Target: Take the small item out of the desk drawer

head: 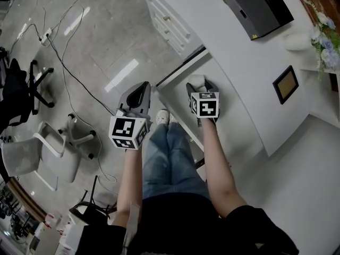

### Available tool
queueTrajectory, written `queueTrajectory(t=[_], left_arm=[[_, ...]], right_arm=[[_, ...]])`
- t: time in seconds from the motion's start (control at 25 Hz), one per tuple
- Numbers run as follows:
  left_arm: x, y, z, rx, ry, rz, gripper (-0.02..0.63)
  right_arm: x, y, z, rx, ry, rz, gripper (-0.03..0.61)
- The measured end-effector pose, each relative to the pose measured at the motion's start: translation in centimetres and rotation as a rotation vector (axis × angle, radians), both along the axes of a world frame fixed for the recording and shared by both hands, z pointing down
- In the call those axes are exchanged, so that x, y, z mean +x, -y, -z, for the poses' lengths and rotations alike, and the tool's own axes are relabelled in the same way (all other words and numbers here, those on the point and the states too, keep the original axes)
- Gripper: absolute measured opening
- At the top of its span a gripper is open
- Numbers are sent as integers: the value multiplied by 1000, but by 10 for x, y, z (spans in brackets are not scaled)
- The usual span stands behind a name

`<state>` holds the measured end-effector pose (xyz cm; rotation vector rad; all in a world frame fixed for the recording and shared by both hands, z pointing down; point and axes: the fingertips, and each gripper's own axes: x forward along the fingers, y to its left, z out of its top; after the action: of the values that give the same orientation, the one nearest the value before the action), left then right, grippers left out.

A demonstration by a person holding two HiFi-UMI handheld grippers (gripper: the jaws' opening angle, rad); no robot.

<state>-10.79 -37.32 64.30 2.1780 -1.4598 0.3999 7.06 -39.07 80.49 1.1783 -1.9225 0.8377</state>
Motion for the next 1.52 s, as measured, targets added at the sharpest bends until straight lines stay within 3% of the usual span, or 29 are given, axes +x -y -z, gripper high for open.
queueTrajectory(t=[0.48, 0.72, 0.88, 1.24, 1.52], left_arm=[[-7, -7, 6, 8, -1, 6, 9], [-3, 11, 42, 80, 0, -13, 9], [3, 21, 81, 145, 6, -33, 9], [21, 35, 175, 319, 37, -107, 9], [29, 35, 237, 460, 49, -143, 9]], right_arm=[[-4, 5, 23, 71, 2, -11, 255], [-1, 19, 81, 179, 51, -58, 255], [8, 27, 148, 306, 108, -105, 255], [27, 33, 324, 726, 264, -134, 255], [29, 19, 405, 932, 298, -132, 255]])
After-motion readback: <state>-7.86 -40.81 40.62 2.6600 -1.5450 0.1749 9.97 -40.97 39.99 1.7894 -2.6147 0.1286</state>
